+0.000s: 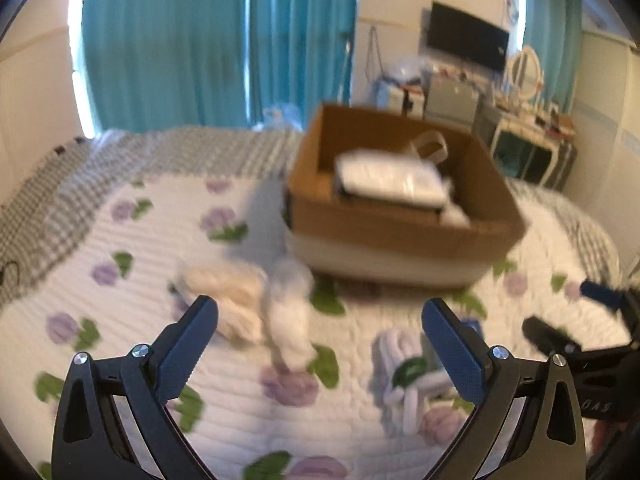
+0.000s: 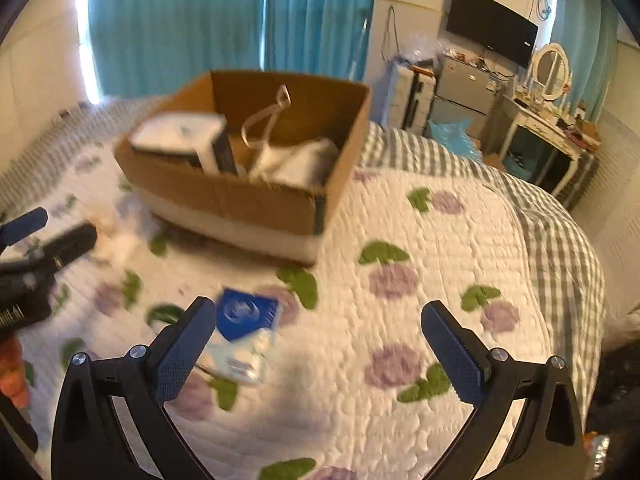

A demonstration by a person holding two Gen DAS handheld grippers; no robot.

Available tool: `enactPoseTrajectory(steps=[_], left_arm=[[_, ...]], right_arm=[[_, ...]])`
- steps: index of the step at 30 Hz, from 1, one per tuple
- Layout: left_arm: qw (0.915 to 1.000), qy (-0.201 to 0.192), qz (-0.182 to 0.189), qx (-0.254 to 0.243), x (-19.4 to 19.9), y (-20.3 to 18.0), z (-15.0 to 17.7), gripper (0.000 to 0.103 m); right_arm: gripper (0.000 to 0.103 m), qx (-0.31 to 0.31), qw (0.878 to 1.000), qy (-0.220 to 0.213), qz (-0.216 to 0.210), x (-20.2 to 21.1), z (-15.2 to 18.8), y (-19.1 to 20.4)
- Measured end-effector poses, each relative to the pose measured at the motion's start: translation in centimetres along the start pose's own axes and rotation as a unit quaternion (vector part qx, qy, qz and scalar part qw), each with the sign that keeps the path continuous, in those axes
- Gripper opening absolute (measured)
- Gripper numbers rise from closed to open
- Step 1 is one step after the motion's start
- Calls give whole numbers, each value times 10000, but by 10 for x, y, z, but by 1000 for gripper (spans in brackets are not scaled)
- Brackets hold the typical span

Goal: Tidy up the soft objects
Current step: 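Grasp the white twisted towel with the left tool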

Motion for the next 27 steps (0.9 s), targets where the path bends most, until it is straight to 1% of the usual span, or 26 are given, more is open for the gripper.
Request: enactPoseTrajectory(steps=[2, 5, 7, 11, 12, 13, 16, 17, 19, 20, 21, 22, 23, 24, 26, 27], left_arm=[[9996, 246, 82, -96, -14, -8, 16, 103], [9981, 483, 150, -350, -26, -22, 39, 103], [9968, 571, 218, -511, -30, -29, 50, 103], [9957, 698, 293, -530, -36, -32, 59, 102], [9943, 777, 619, -378, -38, -35, 60, 102], [9940, 786, 677, -352, -40, -36, 60, 96], [9912, 868, 942, -344, -48, -42, 60, 90], [9899, 892, 1045, -337, -50, -44, 61, 85], [9873, 900, 1268, -337, -51, -47, 59, 65], [9862, 884, 1358, -348, -51, -47, 59, 57], [9836, 877, 1531, -379, -50, -49, 59, 39], [9799, 894, 1737, -407, -49, -51, 59, 31], [9767, 921, 1892, -410, -48, -52, 59, 30], [9769, 903, 1892, -403, -47, -51, 58, 26], [9753, 933, 1964, -386, -44, -46, 57, 25], [9759, 931, 1937, -371, -42, -42, 56, 24]], right_arm=[[103, -3, 10000, 39, 24, -3, 2, 1], [103, -180, 9998, 20, -1, -4, 3, -2], [103, -250, 9997, 32, -21, -4, 3, -1], [103, -269, 9996, 56, 32, -4, 4, 2], [103, -284, 9996, 71, 33, -5, 4, 3], [103, -298, 9995, 88, 31, -6, 4, 4], [103, -320, 9994, 147, 55, -11, 6, 5], [103, -334, 9992, 168, 104, -12, 6, 5], [103, -388, 9990, 178, 138, -14, 7, 3], [103, -441, 9988, 187, 142, -14, 8, 2], [103, -503, 9985, 197, 122, -15, 8, 1], [103, -566, 9981, 207, 87, -16, 8, -1], [103, -606, 9979, 214, 67, -17, 8, -1], [103, -649, 9976, 221, 38, -18, 8, -2], [103, -675, 9975, 225, 11, -18, 9, -2], [103, -669, 9975, 219, 6, -19, 9, -1]])
Point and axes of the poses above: each gripper's, at about its wrist camera, not at the fingertips, and x roughly against the way its jaws point, y to its left, z to its underside, the point moved 4 cm from there along -x, roughly the way its jaws point, and after that the axes turned 1 degree about x, right-handed, at the moved point
